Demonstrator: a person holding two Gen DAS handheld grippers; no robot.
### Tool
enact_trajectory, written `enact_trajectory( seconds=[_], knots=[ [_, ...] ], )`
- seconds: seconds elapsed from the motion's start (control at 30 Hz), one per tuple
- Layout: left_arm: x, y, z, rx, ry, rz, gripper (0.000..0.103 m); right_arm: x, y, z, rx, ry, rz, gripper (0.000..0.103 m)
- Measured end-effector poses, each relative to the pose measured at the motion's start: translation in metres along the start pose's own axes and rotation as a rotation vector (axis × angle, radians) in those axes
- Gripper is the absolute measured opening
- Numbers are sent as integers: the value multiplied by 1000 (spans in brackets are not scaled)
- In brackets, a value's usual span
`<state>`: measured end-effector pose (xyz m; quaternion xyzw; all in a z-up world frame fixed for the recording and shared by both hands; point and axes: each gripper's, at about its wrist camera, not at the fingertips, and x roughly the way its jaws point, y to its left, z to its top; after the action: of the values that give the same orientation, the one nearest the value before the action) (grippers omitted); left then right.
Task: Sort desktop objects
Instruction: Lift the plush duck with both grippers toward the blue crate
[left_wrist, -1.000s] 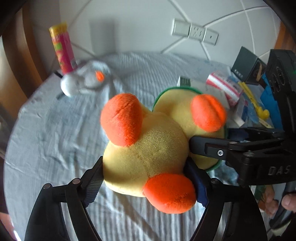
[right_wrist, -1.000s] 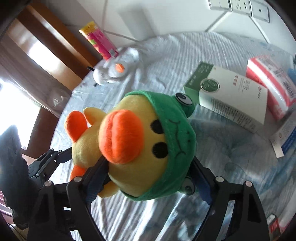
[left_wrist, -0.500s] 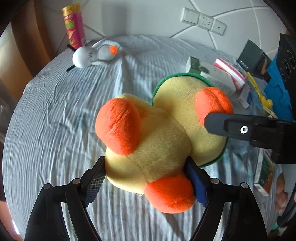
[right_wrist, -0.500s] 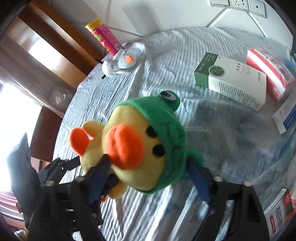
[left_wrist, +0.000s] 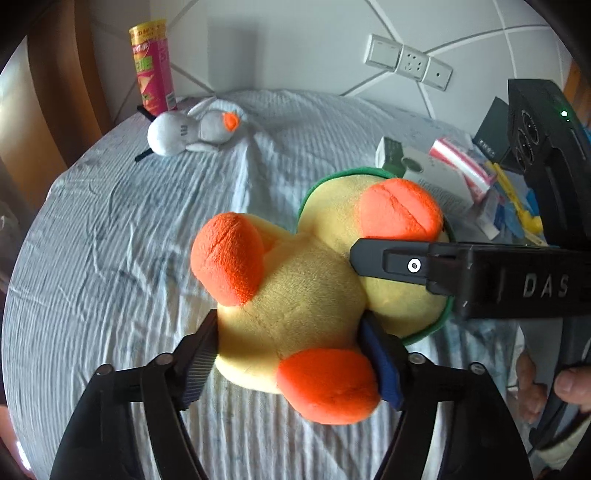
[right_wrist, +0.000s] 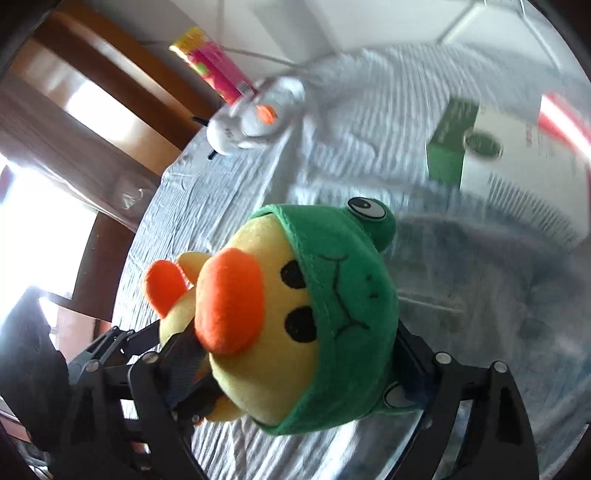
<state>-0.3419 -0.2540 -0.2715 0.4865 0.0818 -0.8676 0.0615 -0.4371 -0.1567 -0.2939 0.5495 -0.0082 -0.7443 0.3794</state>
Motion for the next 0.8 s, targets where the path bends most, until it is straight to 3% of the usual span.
enact_trajectory(
  seconds=[0.23, 0.53, 0.8],
  knots=[
    [-47, -11, 6, 61, -92, -7, 69, -49, 23, -8, -19, -100, -25, 84],
    [-133, -43, 9, 162, -241, -81, 69, -152, 61, -36, -24, -278, -112, 84],
    [-207, -102, 15, 255, -367, -175, 69, -263, 78, -67, -20, -434, -218, 84]
  ],
)
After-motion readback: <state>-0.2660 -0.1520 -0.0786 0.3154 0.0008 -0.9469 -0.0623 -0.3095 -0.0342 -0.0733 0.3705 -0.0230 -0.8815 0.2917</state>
